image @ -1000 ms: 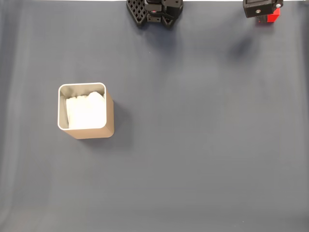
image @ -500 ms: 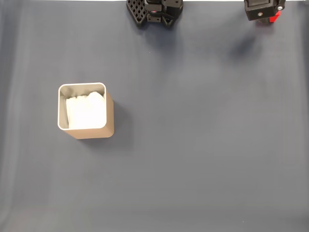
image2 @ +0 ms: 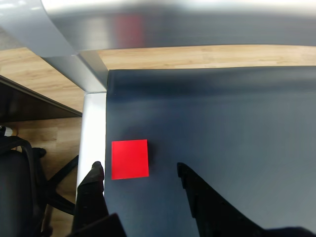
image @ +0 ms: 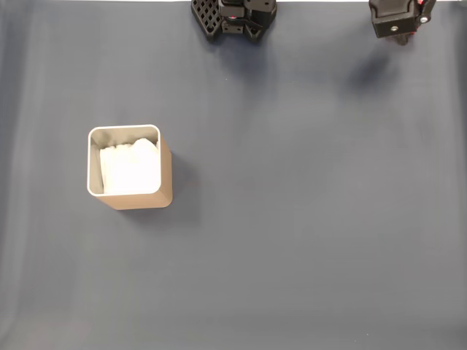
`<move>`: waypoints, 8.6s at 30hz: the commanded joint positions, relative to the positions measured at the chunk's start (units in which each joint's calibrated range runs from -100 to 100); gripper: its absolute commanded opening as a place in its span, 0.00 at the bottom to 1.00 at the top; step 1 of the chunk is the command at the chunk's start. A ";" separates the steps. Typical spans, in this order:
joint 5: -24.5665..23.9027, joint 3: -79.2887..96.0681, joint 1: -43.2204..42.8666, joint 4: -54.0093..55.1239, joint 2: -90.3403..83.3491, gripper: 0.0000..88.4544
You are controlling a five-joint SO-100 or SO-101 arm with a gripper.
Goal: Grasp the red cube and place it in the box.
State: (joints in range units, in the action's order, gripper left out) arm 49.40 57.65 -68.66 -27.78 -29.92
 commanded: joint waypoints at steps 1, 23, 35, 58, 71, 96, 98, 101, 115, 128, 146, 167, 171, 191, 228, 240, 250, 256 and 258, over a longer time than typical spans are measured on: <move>0.29 -3.78 -0.03 1.64 1.49 0.42; -1.51 -8.70 -3.51 1.89 6.94 0.42; -2.49 -8.52 -4.29 1.89 8.06 0.42; -1.86 -10.61 -3.30 -3.20 8.84 0.00; -3.42 -15.81 1.10 -13.79 6.59 0.00; -1.66 -32.40 24.89 -35.70 -2.67 0.00; -1.66 -34.50 27.09 -37.67 -2.49 0.00; -1.71 -36.50 30.43 -38.98 -2.41 0.00; -0.93 -45.89 44.91 -42.43 -2.49 0.00; -1.12 -47.26 57.62 -44.23 -4.66 0.00; -1.90 -47.35 73.24 -45.96 -3.97 0.00; -2.54 -47.71 86.73 -45.46 -1.72 0.00; -2.34 -48.35 89.07 -44.31 -0.24 0.00; -2.78 -53.64 96.31 -40.46 8.84 0.00; -4.88 -42.24 96.67 -36.27 -1.89 0.01; -5.81 -42.43 96.81 -35.53 -1.20 0.26; -5.86 -41.97 97.16 -35.04 -1.20 0.41; -5.67 -41.97 97.31 -34.38 -1.20 0.43; -5.67 -41.97 97.31 -34.14 -1.20 0.43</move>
State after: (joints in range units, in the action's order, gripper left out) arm 43.59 17.76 28.07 -63.04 -30.45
